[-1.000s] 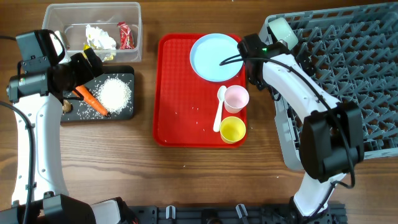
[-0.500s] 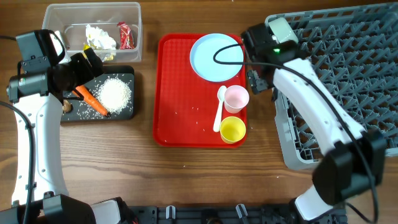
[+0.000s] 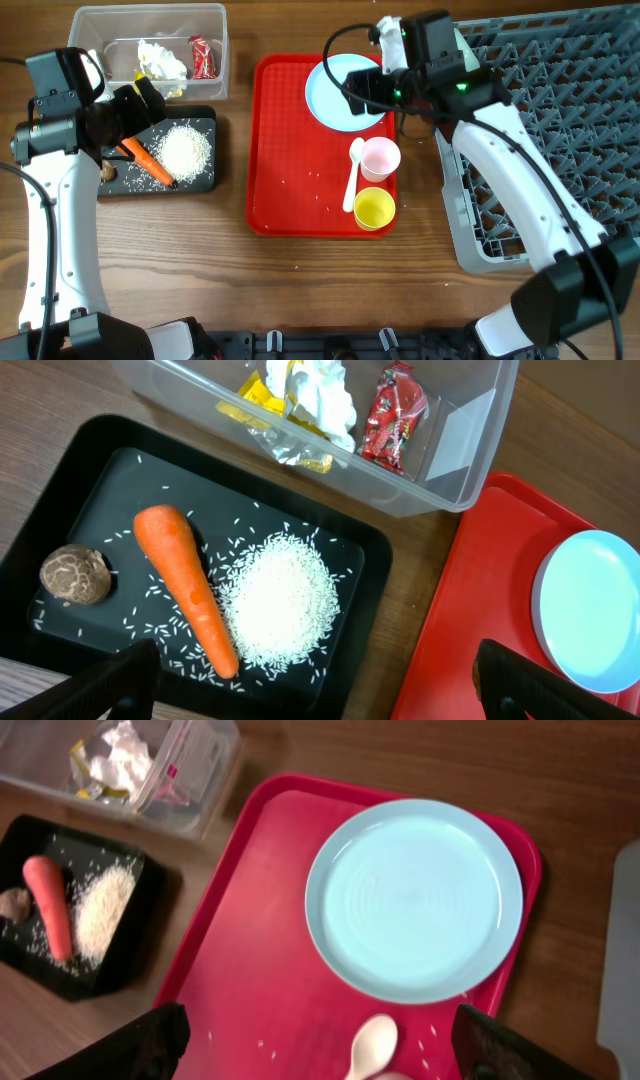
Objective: Sort waste into correct bins and load items into the dishwasher rack
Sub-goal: 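Move the right gripper back over the light-blue plate on the red tray, then grasp the edge of the light-blue plate with the right gripper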
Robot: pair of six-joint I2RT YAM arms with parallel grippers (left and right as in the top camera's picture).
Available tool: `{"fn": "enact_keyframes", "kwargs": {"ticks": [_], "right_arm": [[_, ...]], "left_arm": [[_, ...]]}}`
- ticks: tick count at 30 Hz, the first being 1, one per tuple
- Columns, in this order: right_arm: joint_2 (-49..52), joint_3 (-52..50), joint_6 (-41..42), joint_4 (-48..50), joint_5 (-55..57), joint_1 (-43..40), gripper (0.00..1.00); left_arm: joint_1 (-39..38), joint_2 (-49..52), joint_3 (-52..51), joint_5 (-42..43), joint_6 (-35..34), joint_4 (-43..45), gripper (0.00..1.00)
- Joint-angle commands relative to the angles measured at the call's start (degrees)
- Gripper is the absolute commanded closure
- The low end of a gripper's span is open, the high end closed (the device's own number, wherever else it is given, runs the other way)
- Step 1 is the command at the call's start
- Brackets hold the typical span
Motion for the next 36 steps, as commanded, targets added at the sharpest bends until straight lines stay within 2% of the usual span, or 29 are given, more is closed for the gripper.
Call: {"fn": "enact_keyframes", "kwargs": {"ticks": [1,7,15,21,25,30,36], "right_arm": [[5.77,0.76,7.23,2.71,5.22,-0.02,0.2],[15.02,0.76,20.55,4.68,10.25,-0.11,0.23],[22.64,0.74,26.69,5.75,11.34,-0.09,0.38],[24.74,0.74,26.86,5.97,11.34,-0.11,0.45],[24.76,0.74,26.86,5.51,11.34,-0.11,0.6],[24.76,0.74,26.75,5.77,11.3,-0.11,0.69],[25.2,0.74,21.49,10.25,10.97,0.02,0.71]], "left_arm": [[0.33,0.22,0.5,-0.11,0.72,0.0,0.0],[0.33,0.22,0.5,-0.11,0.72,-0.02,0.0],[0.33,0.22,0.5,-0.11,0.72,0.0,0.0],[0.33,0.22,0.5,-0.11,0.72,0.0,0.0],[0.33,0.22,0.5,-0.11,0.72,0.0,0.0],[0.33,0.22,0.5,-0.11,0.72,0.0,0.0],[0.33,0.22,0.5,-0.11,0.72,-0.02,0.0]]}}
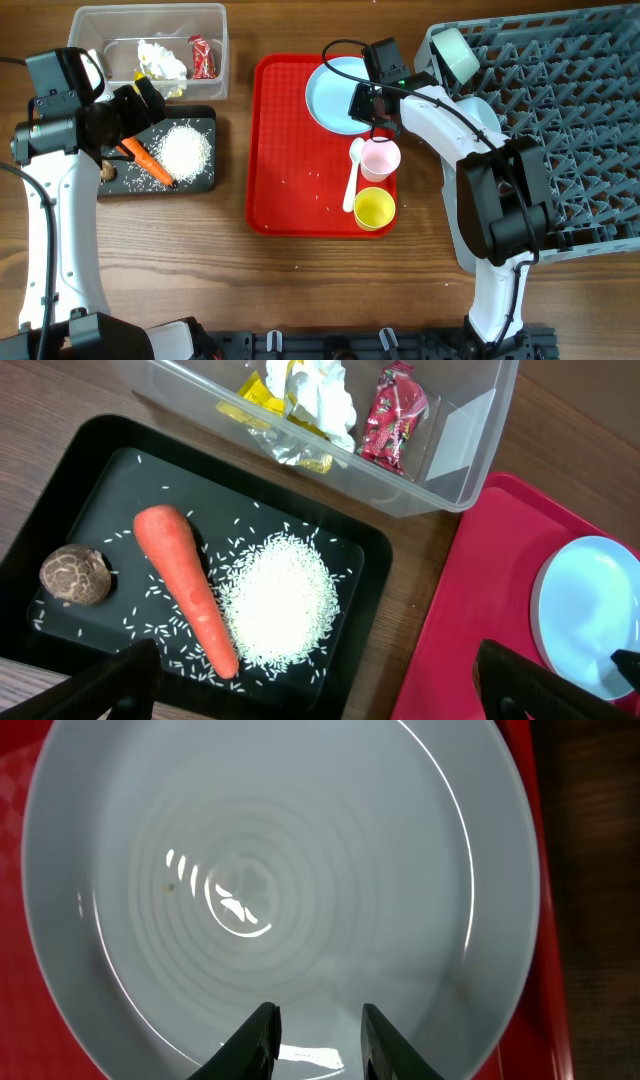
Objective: Sort waste into correct bins and load items into the dishwasher rack
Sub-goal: 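Grasp the edge of the light-blue plate with the right gripper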
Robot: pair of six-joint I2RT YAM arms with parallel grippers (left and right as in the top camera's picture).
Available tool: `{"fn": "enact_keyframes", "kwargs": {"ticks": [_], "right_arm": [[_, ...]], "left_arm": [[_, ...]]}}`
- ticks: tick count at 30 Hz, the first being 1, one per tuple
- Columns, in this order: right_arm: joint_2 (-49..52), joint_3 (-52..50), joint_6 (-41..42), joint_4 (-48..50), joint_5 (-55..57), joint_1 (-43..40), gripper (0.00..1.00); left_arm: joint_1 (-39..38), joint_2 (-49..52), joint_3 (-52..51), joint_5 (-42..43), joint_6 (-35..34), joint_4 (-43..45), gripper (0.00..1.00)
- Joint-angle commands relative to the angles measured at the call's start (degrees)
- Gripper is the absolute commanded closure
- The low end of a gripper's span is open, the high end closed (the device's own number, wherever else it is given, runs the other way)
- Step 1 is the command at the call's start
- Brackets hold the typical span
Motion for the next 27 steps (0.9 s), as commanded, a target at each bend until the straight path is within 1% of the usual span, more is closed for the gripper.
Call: {"fn": "enact_keyframes", "kwargs": {"ticks": [1,5,7,10,11,15,23,25,27], "right_arm": [[1.75,0.74,-4.61,2.21,0.76,0.11,0.71],[2.8,0.74,-7.02,3.48,0.79,0.37,0.71],[3.41,0.74,-7.65,3.69,0.57,0.42,0.68],[4.48,0.74,-7.78,4.0,-0.07,0.42,0.67],[5.31,0.74,-8.94,4.66,-1.79,0.42,0.64],[6.78,0.74,-10.71,5.77,-5.42,0.48,0.63],[7.3,0.74,-19.28,8.33,-12.37,1.92,0.62],[7.28,0.76,-21.27,8.46,-14.03,2.21,0.61],[7.21,1.11,-21.35,7.91,-14.82,2.19,0.58]], "left_arm": [[0.33,0.22,0.5,-0.11,0.72,-0.02,0.0],[0.33,0.22,0.5,-0.11,0.72,0.0,0.0],[0.33,0.22,0.5,-0.11,0.72,0.0,0.0],[0.33,0.22,0.5,-0.11,0.72,-0.02,0.0],[0.33,0.22,0.5,-0.11,0.72,0.0,0.0],[0.33,0.22,0.5,-0.11,0.72,0.0,0.0],[0.33,0.22,0.5,-0.11,0.72,-0.02,0.0],[0.33,0.22,0.5,-0.11,0.72,0.0,0.0],[0.33,0.22,0.5,-0.11,0.72,-0.02,0.0]]}}
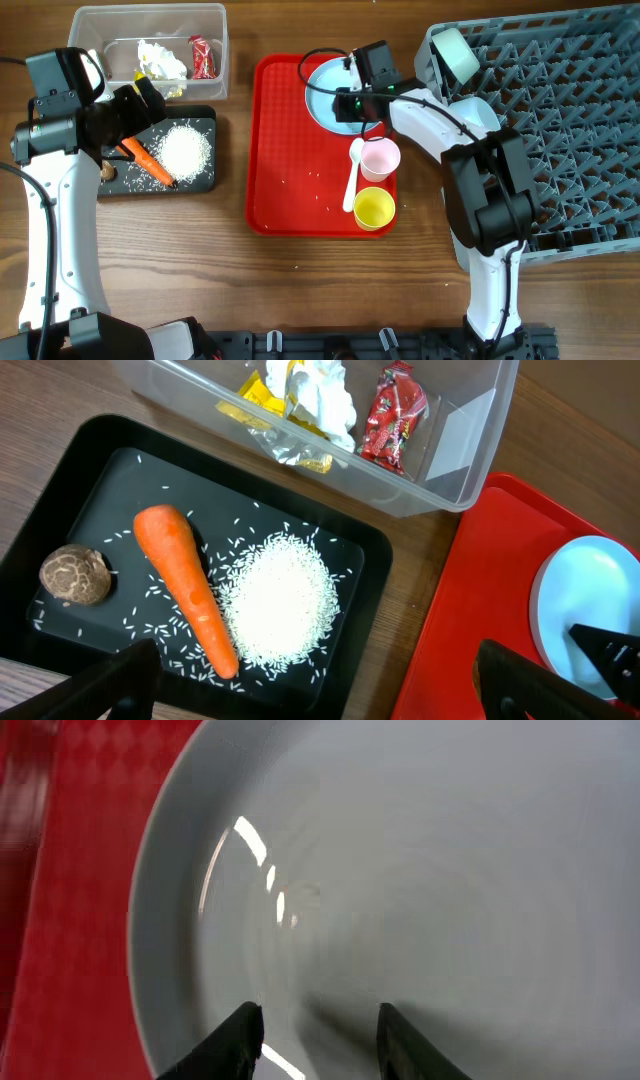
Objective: Sort waste into correct bins and load items into the dishwasher rack
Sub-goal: 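Grasp the edge of the light-blue plate with the right gripper, then lift the plate edge with the right gripper, tilting the plate upright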
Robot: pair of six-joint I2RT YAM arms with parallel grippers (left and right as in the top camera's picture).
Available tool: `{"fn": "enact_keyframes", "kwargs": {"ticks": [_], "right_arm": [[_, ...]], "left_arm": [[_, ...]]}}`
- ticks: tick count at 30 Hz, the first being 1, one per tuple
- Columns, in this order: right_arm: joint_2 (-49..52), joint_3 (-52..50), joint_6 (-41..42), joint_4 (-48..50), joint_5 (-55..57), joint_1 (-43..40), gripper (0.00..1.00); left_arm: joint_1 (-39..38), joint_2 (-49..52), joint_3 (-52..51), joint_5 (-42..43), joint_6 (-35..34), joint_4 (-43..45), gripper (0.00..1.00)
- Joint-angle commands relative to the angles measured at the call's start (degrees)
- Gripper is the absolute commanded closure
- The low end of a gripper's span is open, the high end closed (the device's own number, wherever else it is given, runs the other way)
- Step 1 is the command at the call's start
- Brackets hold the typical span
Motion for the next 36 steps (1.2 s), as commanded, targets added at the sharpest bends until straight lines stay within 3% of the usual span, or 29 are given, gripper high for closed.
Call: {"fn": "enact_keyframes", "kwargs": {"ticks": [1,10,16,20,23,36], "right_arm": [[2.29,0.98,-3.72,-1.49,-5.62,0.85,0.57],[-4.09,6.45,-5.29,-7.67,-5.18,2.32,0.57],[-4.55,6.45,-6.19,-12.48,11.43,5.84,0.58],[-4.59,6.49,7.17,-19.23,24.65,6.91,0.59],[-4.59,6.49,16.24,-24.02,25.35,6.4,0.59],[-4.61,6.49,21.07,-25.44,23.65,4.11,0.59]], "left_arm": [[0.33,0.22,0.5,-0.13,0.72,0.0,0.0],[0.33,0.22,0.5,-0.13,0.72,0.0,0.0],[0.33,0.22,0.5,-0.13,0.72,0.0,0.0],[0.33,0.22,0.5,-0.13,0.72,0.0,0.0],[0.33,0.22,0.5,-0.13,0.72,0.0,0.0],[0.33,0.22,0.5,-0.13,0.72,0.0,0.0]]}}
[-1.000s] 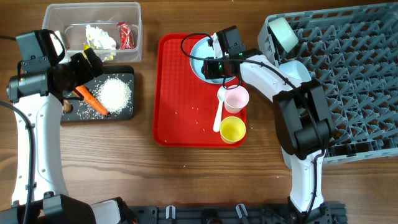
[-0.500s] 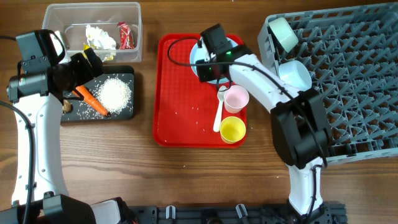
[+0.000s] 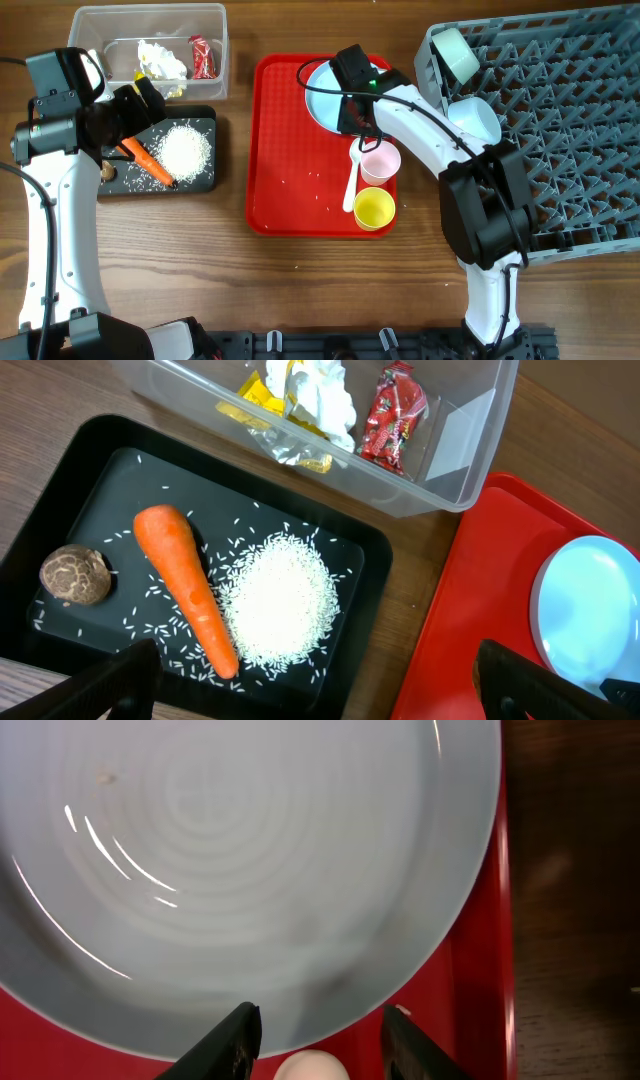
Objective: Sort waste into correct bins and load items into the dishwasher rack
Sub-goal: 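Lift the plate edge with the right gripper, tilting the plate upright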
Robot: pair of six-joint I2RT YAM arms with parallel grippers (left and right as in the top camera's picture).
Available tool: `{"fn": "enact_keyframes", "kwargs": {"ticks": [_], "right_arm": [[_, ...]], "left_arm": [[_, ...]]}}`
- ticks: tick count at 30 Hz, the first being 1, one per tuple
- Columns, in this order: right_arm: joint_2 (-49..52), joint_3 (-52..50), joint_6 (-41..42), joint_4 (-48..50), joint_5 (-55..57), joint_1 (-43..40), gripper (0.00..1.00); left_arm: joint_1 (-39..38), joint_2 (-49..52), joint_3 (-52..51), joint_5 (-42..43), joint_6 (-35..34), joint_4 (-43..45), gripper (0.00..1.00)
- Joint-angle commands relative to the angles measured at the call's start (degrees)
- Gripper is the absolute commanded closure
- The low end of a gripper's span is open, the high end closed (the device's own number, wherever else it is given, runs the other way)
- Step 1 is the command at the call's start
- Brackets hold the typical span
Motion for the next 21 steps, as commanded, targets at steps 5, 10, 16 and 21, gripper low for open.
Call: {"fn": "enact_keyframes", "kwargs": {"ticks": [5,10,16,21], "right_arm": [[-1.03,0.76,5.49,-0.11,0.09,-2.12,0.59],[-0.46,0.26,5.64,0.76,-2.58,-2.36,0.59],[0.35,-0.09,5.7,1.77,-4.5,-2.36,0.63],[1.25,-0.09,6.05,2.54,-5.95,-2.34,0.64]], "left_arm": [[0.33,0.22,0.5,-0.13,0.72,0.0,0.0],[0.33,0.22,0.5,-0.13,0.72,0.0,0.0],[0.33,0.22,0.5,-0.13,0.72,0.0,0.0],[0.33,0.22,0.5,-0.13,0.72,-0.02,0.0]]}}
